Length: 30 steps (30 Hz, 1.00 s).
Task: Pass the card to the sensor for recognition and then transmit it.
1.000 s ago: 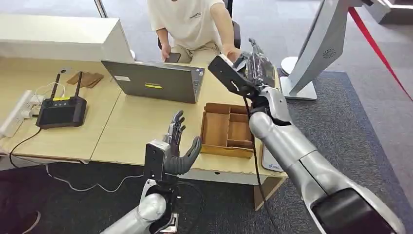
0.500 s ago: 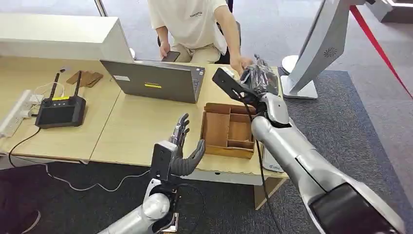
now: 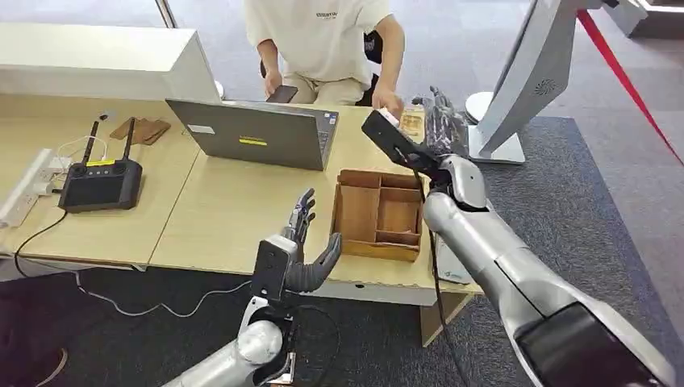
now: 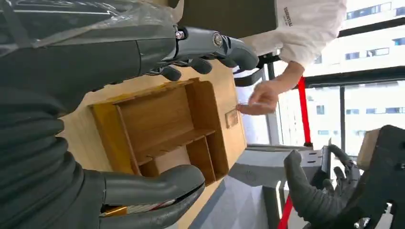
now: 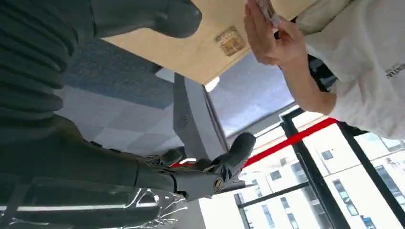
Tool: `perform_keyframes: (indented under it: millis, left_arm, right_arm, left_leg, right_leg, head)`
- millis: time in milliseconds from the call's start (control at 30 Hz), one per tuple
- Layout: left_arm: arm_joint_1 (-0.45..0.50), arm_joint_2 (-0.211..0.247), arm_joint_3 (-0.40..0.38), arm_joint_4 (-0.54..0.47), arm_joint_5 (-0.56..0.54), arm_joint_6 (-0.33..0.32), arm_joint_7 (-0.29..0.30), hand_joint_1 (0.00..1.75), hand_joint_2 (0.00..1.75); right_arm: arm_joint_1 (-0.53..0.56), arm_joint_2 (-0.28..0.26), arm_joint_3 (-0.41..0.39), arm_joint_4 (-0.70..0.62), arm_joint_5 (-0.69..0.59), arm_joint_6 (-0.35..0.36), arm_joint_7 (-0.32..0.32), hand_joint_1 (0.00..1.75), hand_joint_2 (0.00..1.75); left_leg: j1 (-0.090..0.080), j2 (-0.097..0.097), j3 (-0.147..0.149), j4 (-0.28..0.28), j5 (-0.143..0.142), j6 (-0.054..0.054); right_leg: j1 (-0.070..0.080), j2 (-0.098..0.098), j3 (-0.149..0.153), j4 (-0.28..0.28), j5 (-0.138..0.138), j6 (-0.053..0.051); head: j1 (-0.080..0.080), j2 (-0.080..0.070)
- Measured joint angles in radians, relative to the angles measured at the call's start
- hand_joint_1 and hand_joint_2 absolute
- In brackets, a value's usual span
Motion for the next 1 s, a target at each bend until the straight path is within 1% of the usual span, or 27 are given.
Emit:
perform_keyframes:
  millis: [100,200,300,367,433,500,633,700,800,867,967,1000]
  left_arm:
    - [0.014,0.001,0.006,-0.003,-0.041,0.000,0.013,0.00,1.75]
    - [0.044,0.006,0.028,-0.027,-0.115,0.000,0.049,0.00,1.75]
    - [0.071,0.012,0.050,-0.054,-0.166,0.000,0.073,0.00,1.75]
    - [0.098,0.016,0.075,-0.080,-0.213,0.000,0.094,0.00,1.75]
    - [0.127,0.018,0.102,-0.105,-0.256,0.000,0.113,0.00,1.75]
    - [0.152,0.021,0.124,-0.136,-0.281,0.000,0.128,0.00,1.75]
    - [0.191,0.025,0.165,-0.185,-0.322,0.000,0.136,0.00,1.75]
    - [0.217,0.027,0.188,-0.219,-0.346,0.000,0.144,0.00,1.75]
    - [0.248,0.033,0.216,-0.261,-0.374,0.000,0.158,0.00,1.75]
    - [0.257,0.034,0.224,-0.276,-0.381,0.000,0.162,0.00,1.75]
    - [0.279,0.038,0.248,-0.316,-0.398,0.000,0.172,0.00,1.75]
    - [0.285,0.040,0.254,-0.327,-0.401,0.000,0.173,0.00,1.75]
  right_arm:
    - [0.010,0.002,-0.023,-0.011,-0.064,-0.025,-0.059,0.00,1.75]
    - [0.041,0.002,-0.056,-0.042,-0.178,-0.047,-0.138,0.00,1.75]
    - [0.080,0.000,-0.083,-0.081,-0.247,-0.052,-0.172,0.00,1.75]
    - [0.121,-0.006,-0.102,-0.131,-0.316,-0.053,-0.190,0.00,1.75]
    - [0.172,-0.020,-0.114,-0.192,-0.365,-0.057,-0.192,0.00,1.75]
    - [0.222,-0.038,-0.119,-0.255,-0.388,-0.064,-0.186,0.00,1.75]
    - [0.297,-0.071,-0.135,-0.370,-0.417,-0.066,-0.186,0.00,1.75]
    - [0.351,-0.099,-0.143,-0.430,-0.420,-0.063,-0.186,0.00,1.75]
    - [0.442,-0.145,-0.150,-0.526,-0.368,-0.055,-0.171,0.00,1.75]
    - [0.473,-0.160,-0.155,-0.559,-0.337,-0.051,-0.160,0.00,1.75]
    - [0.556,-0.205,-0.164,-0.660,-0.192,-0.020,-0.105,0.00,1.75]
    - [0.578,-0.216,-0.166,-0.686,-0.162,-0.015,-0.094,0.00,1.75]
  left_leg:
    - [0.000,0.000,0.001,0.000,0.000,0.000]
    - [0.000,0.000,0.001,0.000,0.000,0.000]
    - [0.000,0.000,0.001,0.000,0.000,0.000]
    - [0.000,0.000,0.002,0.000,0.000,0.000]
    - [0.000,0.000,0.002,0.000,0.000,0.000]
    - [0.000,0.000,0.002,0.000,0.000,0.000]
    - [0.000,0.000,0.003,0.000,0.000,0.000]
    - [0.000,0.000,0.003,0.000,0.000,0.000]
    - [0.000,0.000,0.003,0.000,0.000,0.000]
    - [0.000,0.000,0.003,0.000,0.000,0.000]
    - [0.000,0.000,0.003,0.000,0.000,0.000]
    - [0.000,0.000,0.003,0.000,0.000,0.000]
  right_leg:
    - [0.000,0.000,0.001,0.000,0.000,0.000]
    - [0.000,0.000,0.001,0.000,0.000,0.000]
    - [0.000,0.000,0.001,0.000,0.000,0.000]
    - [0.000,0.000,0.001,0.000,0.000,0.000]
    - [0.001,0.000,0.002,0.000,0.000,0.000]
    - [0.000,0.000,0.002,0.000,0.000,0.000]
    - [0.000,0.000,0.002,-0.001,0.000,0.000]
    - [0.001,0.000,0.003,-0.001,0.000,0.000]
    - [0.000,0.000,0.003,-0.001,0.000,0.000]
    - [0.000,0.000,0.003,-0.001,0.000,0.000]
    - [0.000,0.000,0.003,-0.001,0.000,0.000]
    - [0.000,0.000,0.003,-0.001,0.000,0.000]
  head:
    - [0.000,0.000]
    - [0.000,0.000]
    - [0.000,0.000]
    - [0.000,0.000]
    - [0.000,0.000]
    - [0.000,0.000]
    - [0.000,0.000]
    - [0.000,0.000]
    - [0.000,0.000]
    - [0.000,0.000]
    - [0.000,0.000]
    - [0.000,0.000]
